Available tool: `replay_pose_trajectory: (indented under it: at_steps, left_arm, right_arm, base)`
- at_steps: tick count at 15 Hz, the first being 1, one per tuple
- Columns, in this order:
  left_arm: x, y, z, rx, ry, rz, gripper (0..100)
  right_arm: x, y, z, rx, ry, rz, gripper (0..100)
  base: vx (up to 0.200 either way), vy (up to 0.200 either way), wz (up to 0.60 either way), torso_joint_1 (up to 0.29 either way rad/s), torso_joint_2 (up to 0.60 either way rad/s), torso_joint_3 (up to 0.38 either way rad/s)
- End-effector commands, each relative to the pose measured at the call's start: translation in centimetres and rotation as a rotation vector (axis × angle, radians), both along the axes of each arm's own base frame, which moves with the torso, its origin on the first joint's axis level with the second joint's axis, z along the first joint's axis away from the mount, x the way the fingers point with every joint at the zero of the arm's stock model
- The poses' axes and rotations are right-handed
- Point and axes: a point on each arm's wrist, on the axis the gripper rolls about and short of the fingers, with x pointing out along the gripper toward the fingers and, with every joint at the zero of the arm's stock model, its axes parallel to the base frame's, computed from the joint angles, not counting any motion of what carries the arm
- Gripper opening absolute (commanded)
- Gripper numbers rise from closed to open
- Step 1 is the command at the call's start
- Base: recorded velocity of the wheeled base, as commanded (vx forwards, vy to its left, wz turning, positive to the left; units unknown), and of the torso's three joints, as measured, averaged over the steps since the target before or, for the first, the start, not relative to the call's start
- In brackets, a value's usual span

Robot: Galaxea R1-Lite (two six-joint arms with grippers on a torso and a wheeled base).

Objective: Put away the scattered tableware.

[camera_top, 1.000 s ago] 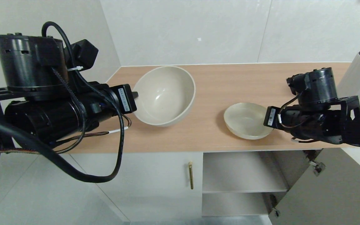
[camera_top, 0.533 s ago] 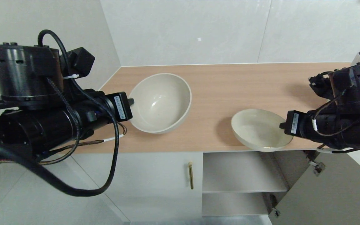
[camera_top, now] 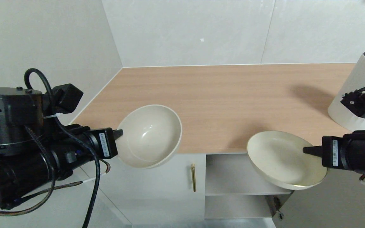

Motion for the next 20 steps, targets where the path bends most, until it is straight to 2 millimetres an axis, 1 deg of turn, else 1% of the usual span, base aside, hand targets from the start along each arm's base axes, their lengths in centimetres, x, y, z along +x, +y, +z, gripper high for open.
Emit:
replay_pose_trajectory:
  at_steps: [1,3,4,6,10,12,15,17,20]
  left_arm:
    - [-0.9,0.5,0.1,-0.004,-0.01,0.001,0]
    - [-0.7,0.2,-0.1,0.002,-0.002,-0.011,0]
    - [-0.7,0.0,-0.2,0.005,0.002,-0.018,0]
    - [-0.8,-0.4,-0.3,0.022,0.004,-0.045,0]
    - [-1.1,-1.1,-0.5,0.038,0.007,-0.082,0]
    - [-1.0,-1.3,-0.7,0.045,0.018,-0.088,0]
    - [-1.5,-1.5,-1.2,0.063,0.039,-0.112,0]
    - [-1.6,-1.5,-1.6,0.101,0.042,-0.141,0]
    - [-1.7,-1.5,-1.8,0.111,0.047,-0.155,0]
  right_arm:
    - [-2.1,-1.1,-0.6,-0.005,-0.008,0.039,0]
    - [-2.1,-1.1,-1.3,-0.033,0.009,0.045,0]
    - [-2.0,-1.1,-1.4,-0.036,0.015,0.043,0]
    - [-1.4,-1.0,-2.3,-0.047,0.03,0.033,0]
    - [-1.2,-0.9,-2.7,-0.046,0.0,0.037,0]
    - [-1.2,-0.9,-2.8,-0.054,0.002,0.039,0]
    - [-1.1,-0.8,-3.0,-0.058,0.011,0.04,0]
    - [-1.1,-0.8,-3.0,-0.059,0.011,0.039,0]
    - [-1.1,-0.8,-3.1,-0.06,0.015,0.04,0]
  base:
    - [-0.2,0.0,0.0,0.007,0.0,0.002]
    - [-0.2,0.0,0.0,-0.01,0.0,0.0]
    - [0.0,0.0,0.0,0.0,0.0,0.0]
    - [0.0,0.0,0.0,0.0,0.0,0.0]
    - [0.0,0.0,0.0,0.0,0.0,0.0]
    - [0.0,0.0,0.0,0.0,0.0,0.0]
    - [0.0,0.0,0.0,0.0,0.0,0.0]
    - [0.0,0.0,0.0,-0.127,0.29,0.159]
    - [0.0,0.0,0.0,-0.199,0.44,0.24]
